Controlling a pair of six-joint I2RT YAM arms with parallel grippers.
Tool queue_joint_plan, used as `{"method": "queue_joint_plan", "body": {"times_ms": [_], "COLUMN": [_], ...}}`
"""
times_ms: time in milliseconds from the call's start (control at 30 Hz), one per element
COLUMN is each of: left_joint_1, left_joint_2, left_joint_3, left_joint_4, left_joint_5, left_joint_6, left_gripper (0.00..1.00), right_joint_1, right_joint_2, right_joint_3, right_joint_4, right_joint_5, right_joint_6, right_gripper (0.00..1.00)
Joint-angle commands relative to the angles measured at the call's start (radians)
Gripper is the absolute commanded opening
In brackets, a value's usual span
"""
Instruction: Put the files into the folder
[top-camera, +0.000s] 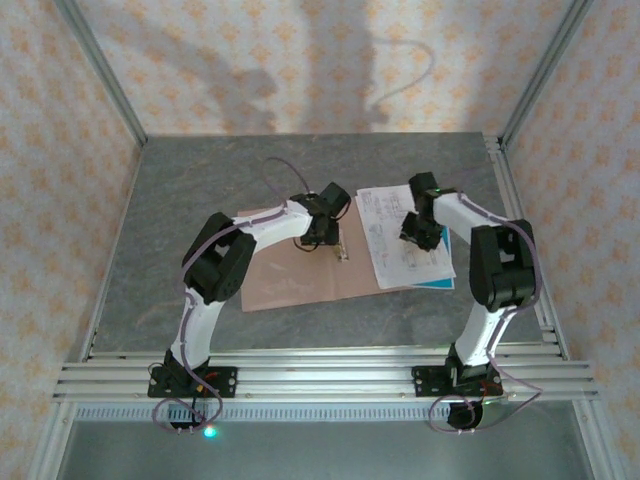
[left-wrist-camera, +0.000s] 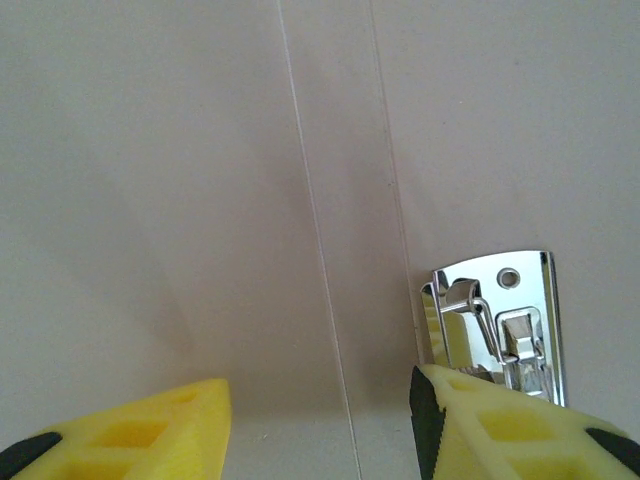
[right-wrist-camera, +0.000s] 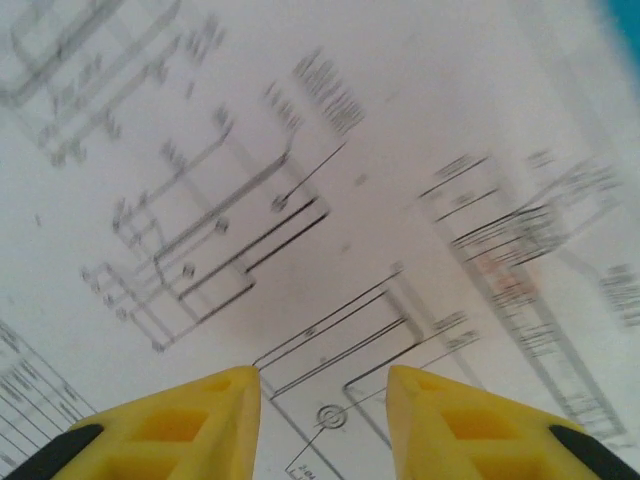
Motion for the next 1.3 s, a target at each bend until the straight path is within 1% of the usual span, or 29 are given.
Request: {"method": "queue_joint_plan", "body": {"times_ms": [0,67,200,333,433,500,567,700,900,1000,1133,1267], "left_joint_1": [-0.001,0.0,0.0,0.002,0.003,0.007,0.015,0.043,0.076,0.086,0.087,0.085], "left_joint_2": [-0.067,-0.066,-0.056,-0.035,-0.016,-0.006,0.004,0.017,0.018,0.017,-0.003,-0.08], "left_joint_3": [-0.015,-0.011,-0.01,-0.008,-0.011,-0.014,-0.021,-0.032,-0.039,-0.031,-0.02,-0.052], "left_joint_4": [0.0,-0.004,-0.003,-0.005,-0.003,-0.004,-0.002,0.004,0.004,0.001,-0.013,0.002], "left_joint_5": [0.0,0.003,0.009,0.006,0.005,0.002,-0.001,-0.002,0.004,0.003,-0.003,-0.023], "left_joint_6": [-0.01,-0.011,-0.012,-0.012,-0.013,-0.013,-0.013,-0.011,0.008,0.026,0.045,0.027], "left_gripper": [0.51,0.51,0.51,0.51,0.5,0.5,0.5,0.49,0.49,0.49,0.49,0.5], "right_joint_1": [-0.093,-0.134,-0.174,-0.178,-0.177,-0.176,-0.167,-0.111,-0.003,0.045,0.054,0.055], "right_joint_2": [-0.031,0.015,0.139,0.276,0.331,0.352,0.347,0.305,0.246,0.219,0.167,0.078], "right_joint_3": [0.022,0.072,0.2,0.312,0.34,0.346,0.329,0.278,0.165,0.126,0.096,0.093], "right_joint_4": [0.029,0.019,-0.023,-0.085,-0.118,-0.143,-0.148,-0.159,-0.113,-0.086,-0.05,-0.043], "right_joint_5": [0.019,0.006,0.001,-0.035,-0.028,-0.046,-0.076,-0.106,-0.167,-0.161,-0.148,-0.125], "right_joint_6": [0.025,0.025,0.014,0.002,-0.003,-0.014,-0.032,-0.065,-0.034,0.003,0.045,0.053], "right_gripper": [0.39,0.39,0.39,0.38,0.38,0.38,0.38,0.38,0.39,0.39,0.39,0.41]}}
